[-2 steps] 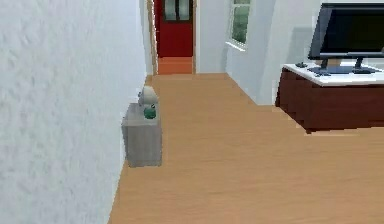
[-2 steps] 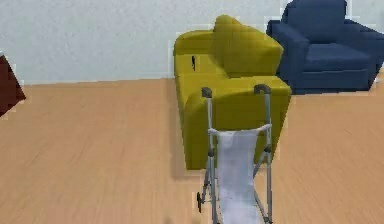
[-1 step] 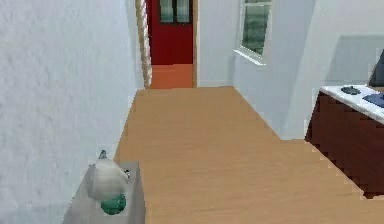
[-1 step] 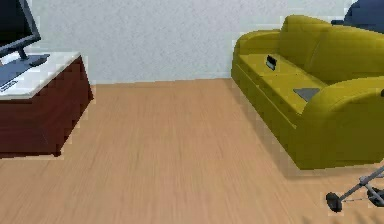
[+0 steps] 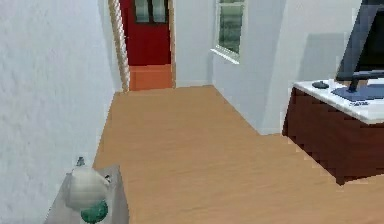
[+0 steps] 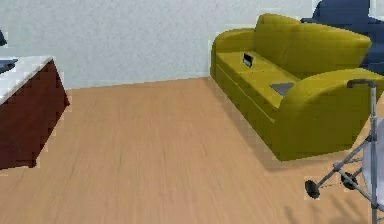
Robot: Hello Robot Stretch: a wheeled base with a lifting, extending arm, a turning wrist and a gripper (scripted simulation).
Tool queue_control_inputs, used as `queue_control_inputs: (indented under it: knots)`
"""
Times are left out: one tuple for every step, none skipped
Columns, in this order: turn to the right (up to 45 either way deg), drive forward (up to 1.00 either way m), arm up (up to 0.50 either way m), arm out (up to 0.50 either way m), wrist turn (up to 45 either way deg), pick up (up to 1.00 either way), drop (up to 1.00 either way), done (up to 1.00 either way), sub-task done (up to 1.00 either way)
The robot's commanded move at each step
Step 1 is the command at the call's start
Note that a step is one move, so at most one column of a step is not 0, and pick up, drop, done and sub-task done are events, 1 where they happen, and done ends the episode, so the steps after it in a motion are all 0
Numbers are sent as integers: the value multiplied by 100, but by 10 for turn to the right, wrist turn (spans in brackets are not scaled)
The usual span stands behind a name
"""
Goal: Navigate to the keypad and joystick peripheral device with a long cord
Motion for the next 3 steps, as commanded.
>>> queue_control_inputs:
  knots:
    - [0, 50, 0, 0, 0, 0, 0, 0, 0]
    - [-120, 0, 0, 0, 0, 0, 0, 0, 0]
    - [0, 100, 0, 0, 0, 0, 0, 0, 0]
